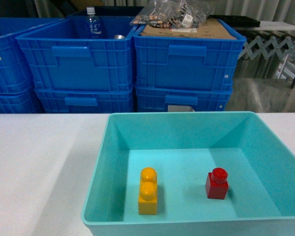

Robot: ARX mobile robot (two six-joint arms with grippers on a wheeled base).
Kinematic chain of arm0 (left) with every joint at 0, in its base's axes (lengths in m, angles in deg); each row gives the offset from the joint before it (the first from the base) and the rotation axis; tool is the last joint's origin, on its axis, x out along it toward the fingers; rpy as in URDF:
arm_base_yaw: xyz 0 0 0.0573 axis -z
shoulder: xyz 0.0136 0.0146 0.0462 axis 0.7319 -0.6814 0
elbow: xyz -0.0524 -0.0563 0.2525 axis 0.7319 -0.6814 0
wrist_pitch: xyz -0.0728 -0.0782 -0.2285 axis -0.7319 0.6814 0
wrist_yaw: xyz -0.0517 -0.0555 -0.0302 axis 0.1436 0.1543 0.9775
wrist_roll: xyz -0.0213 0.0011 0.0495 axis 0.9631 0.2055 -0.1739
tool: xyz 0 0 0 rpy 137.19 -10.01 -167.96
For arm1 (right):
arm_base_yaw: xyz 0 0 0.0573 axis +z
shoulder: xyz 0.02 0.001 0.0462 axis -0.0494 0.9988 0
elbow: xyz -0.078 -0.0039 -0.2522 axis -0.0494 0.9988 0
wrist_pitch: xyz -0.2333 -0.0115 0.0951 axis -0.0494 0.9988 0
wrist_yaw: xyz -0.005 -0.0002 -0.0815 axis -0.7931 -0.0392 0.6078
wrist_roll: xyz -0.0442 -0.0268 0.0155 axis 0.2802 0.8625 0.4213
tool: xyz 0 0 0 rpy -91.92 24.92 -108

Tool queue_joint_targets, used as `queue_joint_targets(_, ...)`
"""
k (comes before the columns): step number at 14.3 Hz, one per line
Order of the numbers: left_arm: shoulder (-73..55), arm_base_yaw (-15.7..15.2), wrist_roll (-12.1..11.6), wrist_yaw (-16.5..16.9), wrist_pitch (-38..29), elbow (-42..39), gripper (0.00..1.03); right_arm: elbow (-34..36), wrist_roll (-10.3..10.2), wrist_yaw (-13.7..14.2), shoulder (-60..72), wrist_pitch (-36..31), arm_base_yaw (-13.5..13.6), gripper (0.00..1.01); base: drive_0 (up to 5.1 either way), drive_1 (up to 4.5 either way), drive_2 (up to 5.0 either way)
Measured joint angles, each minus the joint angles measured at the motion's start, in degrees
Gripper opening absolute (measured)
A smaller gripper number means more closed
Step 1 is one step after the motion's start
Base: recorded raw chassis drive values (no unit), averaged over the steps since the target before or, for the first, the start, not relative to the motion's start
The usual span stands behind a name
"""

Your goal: Pick red block from blue box to shelf

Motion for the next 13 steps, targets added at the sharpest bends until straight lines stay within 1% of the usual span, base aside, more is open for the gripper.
queue_joint_targets(8, 0.0, 0.0, 0.0, 0.0, 0.0, 0.0, 0.98, 0.0, 0.02, 0.0, 0.04, 0.17, 0.0, 0.98, 0.0, 0.0, 0.0)
queue_joint_targets(9, 0.0, 0.0, 0.0, 0.0, 0.0, 0.0, 0.98, -0.94, 1.22, -1.9, 2.99, 1.9, -0.07, 0.98, 0.0, 0.0, 0.0)
queue_joint_targets(10, 0.0, 0.0, 0.0, 0.02, 0.0, 0.0, 0.98, -3.13, 1.42, -2.27, 12.48, -2.27, 0.92, 0.98, 0.0, 0.0, 0.0)
queue_joint_targets(11, 0.0, 0.0, 0.0, 0.0, 0.04, 0.0, 0.98, -5.79, 0.83, -2.43, 20.79, -7.8, 3.04, 0.98, 0.0, 0.0, 0.0)
queue_joint_targets(12, 0.0, 0.0, 0.02, -0.07, 0.02, 0.0, 0.98, -8.5, 0.57, -1.9, 27.82, -11.96, 5.2, 0.98, 0.0, 0.0, 0.0)
queue_joint_targets(13, 0.0, 0.0, 0.0, 0.02, 0.0, 0.0, 0.98, -12.11, 0.33, -0.13, 36.28, -13.4, 8.09, 0.98, 0.0, 0.0, 0.0)
